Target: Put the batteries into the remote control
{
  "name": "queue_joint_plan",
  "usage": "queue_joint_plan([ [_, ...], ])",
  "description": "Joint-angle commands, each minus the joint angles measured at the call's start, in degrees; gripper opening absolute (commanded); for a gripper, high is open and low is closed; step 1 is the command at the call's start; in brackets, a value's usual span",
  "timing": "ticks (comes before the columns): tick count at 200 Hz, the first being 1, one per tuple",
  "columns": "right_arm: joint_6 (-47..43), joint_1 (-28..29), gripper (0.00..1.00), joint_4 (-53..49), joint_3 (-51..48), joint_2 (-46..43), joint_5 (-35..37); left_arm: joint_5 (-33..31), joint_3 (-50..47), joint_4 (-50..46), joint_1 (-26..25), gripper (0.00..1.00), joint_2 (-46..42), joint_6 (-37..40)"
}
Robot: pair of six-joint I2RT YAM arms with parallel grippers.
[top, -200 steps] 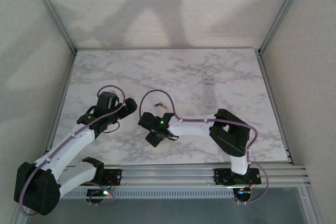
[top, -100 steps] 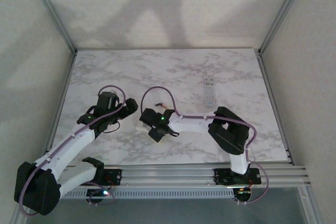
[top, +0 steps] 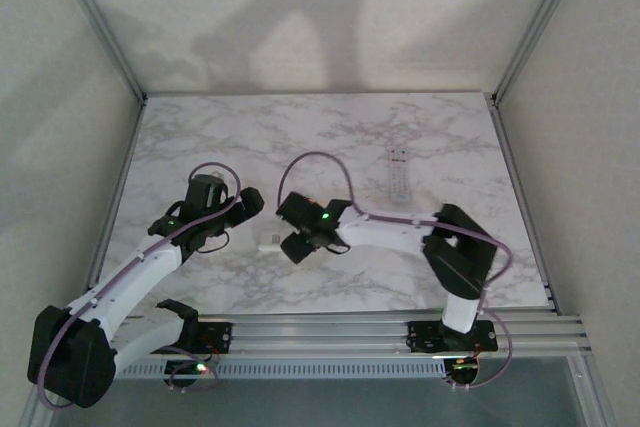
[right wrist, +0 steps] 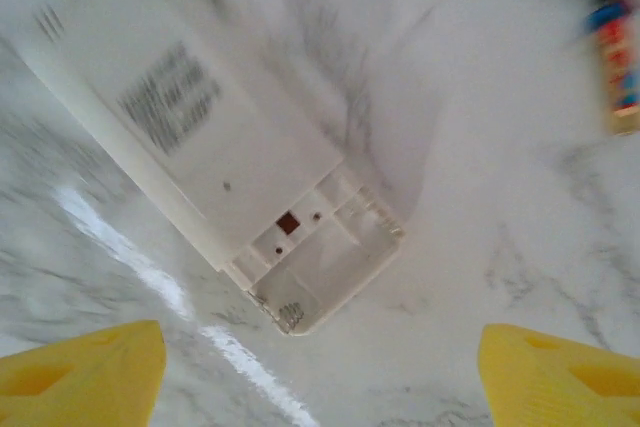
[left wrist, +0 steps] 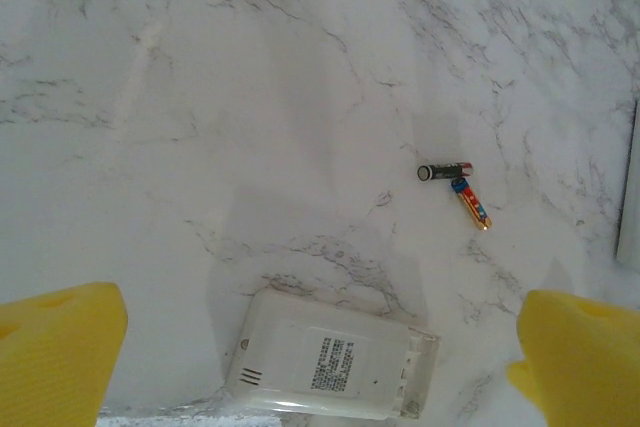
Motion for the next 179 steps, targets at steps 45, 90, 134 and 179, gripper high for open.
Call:
queue_joint_plan([
  [45, 3.88, -12.30, 0.73, -0.99, 6.41, 1.90, -2.64, 2.95, 0.37, -1.40, 0.46, 1.00, -5.27, 4.79],
  [90, -2.63, -14.00, 0.62, -3.65, 13.19, 10.54, -5.04, 3.05, -0.45, -2.74, 0.50, 0.99, -8.61, 5.08],
  [134, -6.66, -14.16, 0.56, -6.73, 19.65, 17.79, -2.17, 2.92, -1.72, -3.52, 0.44, 0.99, -9.86, 4.55],
  [179, -6.97, -14.35, 0.43, -7.04, 20.88, 21.25, -3.81, 2.85, -2.45, -3.51, 0.43, 1.00, -10.40, 4.41],
])
